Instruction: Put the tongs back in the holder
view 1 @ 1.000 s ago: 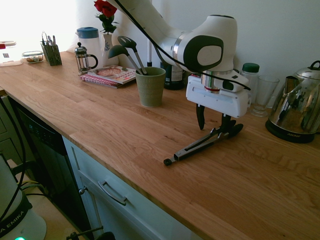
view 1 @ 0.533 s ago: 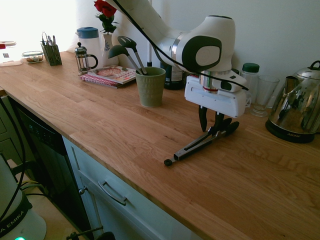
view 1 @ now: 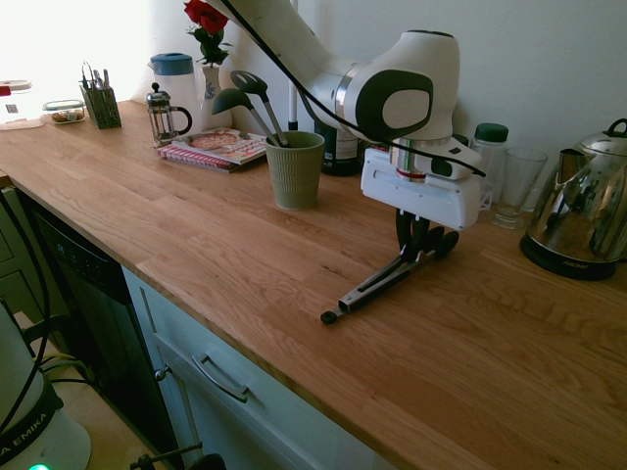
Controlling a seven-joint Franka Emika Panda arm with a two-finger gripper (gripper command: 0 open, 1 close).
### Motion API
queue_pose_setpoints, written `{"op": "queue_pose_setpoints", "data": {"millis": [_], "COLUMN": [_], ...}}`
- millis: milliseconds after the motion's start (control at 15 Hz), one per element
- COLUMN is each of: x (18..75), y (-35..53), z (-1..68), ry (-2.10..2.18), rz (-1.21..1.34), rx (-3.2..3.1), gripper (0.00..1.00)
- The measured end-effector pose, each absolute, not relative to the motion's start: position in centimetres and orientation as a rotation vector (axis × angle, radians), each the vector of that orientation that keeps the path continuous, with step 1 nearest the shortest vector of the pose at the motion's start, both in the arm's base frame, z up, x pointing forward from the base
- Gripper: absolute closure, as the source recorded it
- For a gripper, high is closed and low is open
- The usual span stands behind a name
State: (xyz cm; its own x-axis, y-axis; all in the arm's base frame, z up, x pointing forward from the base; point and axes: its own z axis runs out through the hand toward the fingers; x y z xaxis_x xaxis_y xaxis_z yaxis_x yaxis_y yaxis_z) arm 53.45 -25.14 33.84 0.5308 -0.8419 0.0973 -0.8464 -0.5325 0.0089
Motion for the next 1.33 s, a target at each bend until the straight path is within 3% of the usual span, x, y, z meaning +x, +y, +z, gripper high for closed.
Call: {"op": "queue_pose_setpoints", "data": {"millis": [333, 800, 1333], "x": [53.6, 52.3, 52.3], "y": [-24.9, -22.8, -18.8], "z": [35.2, 46.7, 54.0], "ry": [-1.513, -1.526, -1.465], "rz": [0.167, 0.355, 0.488], "rx": [2.705, 2.774, 2.843], "gripper": [1.00, 1.00, 1.00]}}
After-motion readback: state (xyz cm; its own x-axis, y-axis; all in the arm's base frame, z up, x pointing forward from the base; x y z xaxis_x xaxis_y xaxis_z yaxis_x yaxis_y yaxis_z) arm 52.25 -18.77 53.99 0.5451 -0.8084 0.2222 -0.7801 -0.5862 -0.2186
